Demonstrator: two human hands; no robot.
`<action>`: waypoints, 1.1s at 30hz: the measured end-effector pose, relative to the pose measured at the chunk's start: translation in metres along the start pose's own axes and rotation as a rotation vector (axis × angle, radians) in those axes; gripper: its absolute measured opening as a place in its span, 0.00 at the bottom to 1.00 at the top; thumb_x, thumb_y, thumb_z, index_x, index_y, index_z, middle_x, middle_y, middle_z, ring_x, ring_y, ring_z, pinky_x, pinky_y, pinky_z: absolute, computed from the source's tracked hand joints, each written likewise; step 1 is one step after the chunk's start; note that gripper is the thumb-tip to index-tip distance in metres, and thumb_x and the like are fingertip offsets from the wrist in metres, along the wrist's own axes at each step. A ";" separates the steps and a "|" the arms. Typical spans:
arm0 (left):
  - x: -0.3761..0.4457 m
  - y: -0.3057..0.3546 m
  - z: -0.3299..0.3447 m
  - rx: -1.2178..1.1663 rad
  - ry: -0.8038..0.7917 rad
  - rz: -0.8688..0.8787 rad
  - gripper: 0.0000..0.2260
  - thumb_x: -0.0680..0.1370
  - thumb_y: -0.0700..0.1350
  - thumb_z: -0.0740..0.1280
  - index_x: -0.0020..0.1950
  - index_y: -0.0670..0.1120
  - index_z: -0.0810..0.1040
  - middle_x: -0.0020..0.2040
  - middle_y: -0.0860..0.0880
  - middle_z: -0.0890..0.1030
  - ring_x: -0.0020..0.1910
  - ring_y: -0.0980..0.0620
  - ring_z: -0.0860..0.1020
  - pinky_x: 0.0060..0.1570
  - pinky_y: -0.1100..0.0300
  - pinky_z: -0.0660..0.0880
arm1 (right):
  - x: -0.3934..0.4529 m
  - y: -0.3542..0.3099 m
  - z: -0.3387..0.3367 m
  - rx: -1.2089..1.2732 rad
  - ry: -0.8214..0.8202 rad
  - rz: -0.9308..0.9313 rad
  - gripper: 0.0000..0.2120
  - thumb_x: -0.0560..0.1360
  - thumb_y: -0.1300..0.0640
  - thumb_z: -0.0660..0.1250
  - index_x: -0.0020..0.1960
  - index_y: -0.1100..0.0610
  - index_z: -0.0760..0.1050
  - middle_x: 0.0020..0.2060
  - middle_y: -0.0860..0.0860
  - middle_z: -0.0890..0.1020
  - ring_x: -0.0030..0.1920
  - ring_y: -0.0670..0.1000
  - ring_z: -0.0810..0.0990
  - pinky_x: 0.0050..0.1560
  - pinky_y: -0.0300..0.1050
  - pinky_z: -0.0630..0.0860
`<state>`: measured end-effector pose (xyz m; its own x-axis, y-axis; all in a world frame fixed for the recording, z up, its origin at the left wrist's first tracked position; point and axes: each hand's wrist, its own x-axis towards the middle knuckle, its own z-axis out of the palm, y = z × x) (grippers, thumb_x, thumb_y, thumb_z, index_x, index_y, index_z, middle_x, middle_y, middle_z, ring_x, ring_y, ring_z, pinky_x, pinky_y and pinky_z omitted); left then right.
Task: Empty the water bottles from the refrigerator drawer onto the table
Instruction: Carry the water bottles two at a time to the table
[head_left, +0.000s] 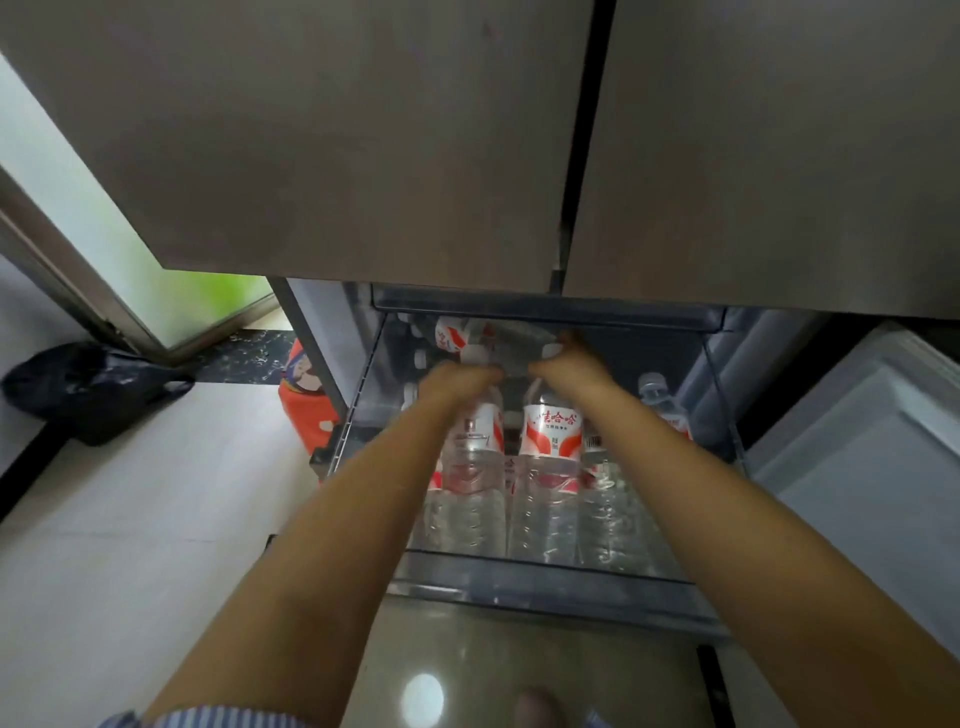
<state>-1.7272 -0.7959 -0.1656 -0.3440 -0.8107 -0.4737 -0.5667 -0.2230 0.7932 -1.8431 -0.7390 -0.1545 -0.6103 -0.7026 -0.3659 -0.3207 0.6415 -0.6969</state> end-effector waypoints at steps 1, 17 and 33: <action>-0.004 0.002 -0.008 -0.034 0.017 0.005 0.12 0.71 0.50 0.69 0.48 0.43 0.77 0.54 0.42 0.80 0.54 0.43 0.79 0.59 0.48 0.76 | -0.010 -0.002 -0.005 0.034 0.026 -0.011 0.17 0.75 0.52 0.65 0.60 0.58 0.71 0.43 0.52 0.77 0.44 0.52 0.79 0.43 0.43 0.75; -0.179 0.005 -0.096 0.092 0.454 0.620 0.17 0.73 0.45 0.72 0.57 0.39 0.76 0.52 0.45 0.76 0.49 0.50 0.74 0.51 0.59 0.72 | -0.198 -0.048 -0.026 -0.366 0.359 -0.600 0.11 0.72 0.57 0.67 0.51 0.63 0.78 0.51 0.59 0.78 0.51 0.58 0.77 0.43 0.42 0.65; -0.423 -0.167 -0.268 0.214 0.938 0.227 0.11 0.72 0.43 0.72 0.51 0.41 0.76 0.45 0.46 0.74 0.45 0.49 0.73 0.46 0.56 0.73 | -0.406 -0.154 0.129 -0.324 -0.134 -1.189 0.14 0.70 0.58 0.68 0.54 0.61 0.79 0.56 0.57 0.81 0.58 0.56 0.76 0.53 0.45 0.73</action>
<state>-1.2861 -0.5607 0.0048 0.2191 -0.9431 0.2499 -0.7158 0.0187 0.6981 -1.4522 -0.5923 0.0216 0.2548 -0.9140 0.3158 -0.8001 -0.3827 -0.4619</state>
